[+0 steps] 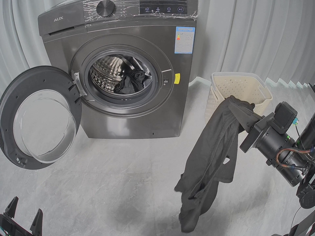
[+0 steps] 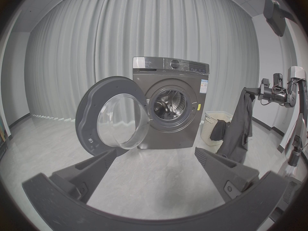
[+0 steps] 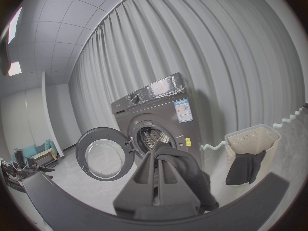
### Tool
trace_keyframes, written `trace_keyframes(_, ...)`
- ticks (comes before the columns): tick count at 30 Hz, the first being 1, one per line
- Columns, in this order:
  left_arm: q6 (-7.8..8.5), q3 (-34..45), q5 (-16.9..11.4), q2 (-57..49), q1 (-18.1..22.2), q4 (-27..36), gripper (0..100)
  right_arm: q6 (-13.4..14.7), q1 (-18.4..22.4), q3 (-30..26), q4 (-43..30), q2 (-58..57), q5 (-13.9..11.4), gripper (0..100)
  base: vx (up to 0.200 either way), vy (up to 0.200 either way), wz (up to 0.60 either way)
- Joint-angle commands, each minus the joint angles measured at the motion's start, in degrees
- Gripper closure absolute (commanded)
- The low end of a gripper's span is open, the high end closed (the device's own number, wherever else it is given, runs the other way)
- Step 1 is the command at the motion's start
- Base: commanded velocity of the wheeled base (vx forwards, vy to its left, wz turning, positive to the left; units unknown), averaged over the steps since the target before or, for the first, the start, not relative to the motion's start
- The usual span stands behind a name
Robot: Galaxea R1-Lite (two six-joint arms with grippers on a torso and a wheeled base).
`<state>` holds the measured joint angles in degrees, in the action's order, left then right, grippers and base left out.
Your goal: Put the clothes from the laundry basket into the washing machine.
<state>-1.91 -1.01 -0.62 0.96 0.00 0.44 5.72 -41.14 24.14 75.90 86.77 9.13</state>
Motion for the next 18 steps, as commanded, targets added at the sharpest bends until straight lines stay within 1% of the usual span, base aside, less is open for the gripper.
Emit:
trace_keyframes(1, -0.02, 0.8, 0.1, -1.0, 0.0, 0.0, 0, 0.0, 0.0, 0.0, 0.0, 0.3, 0.0, 100, 0.0, 0.0, 0.0)
trace_keyframes(8, -0.02, 0.8, 0.1, -1.0, 0.0, 0.0, 0, 0.0, 0.0, -0.1, 0.1, 1.1, -0.1, 100, 0.0, 0.0, 0.0)
trace_keyframes(18, -0.02, 0.8, 0.1, -1.0, 0.0, 0.0, 0, 0.5, 0.0, -0.2, 0.1, 1.4, -0.1, 100, 0.2, 0.0, 0.0)
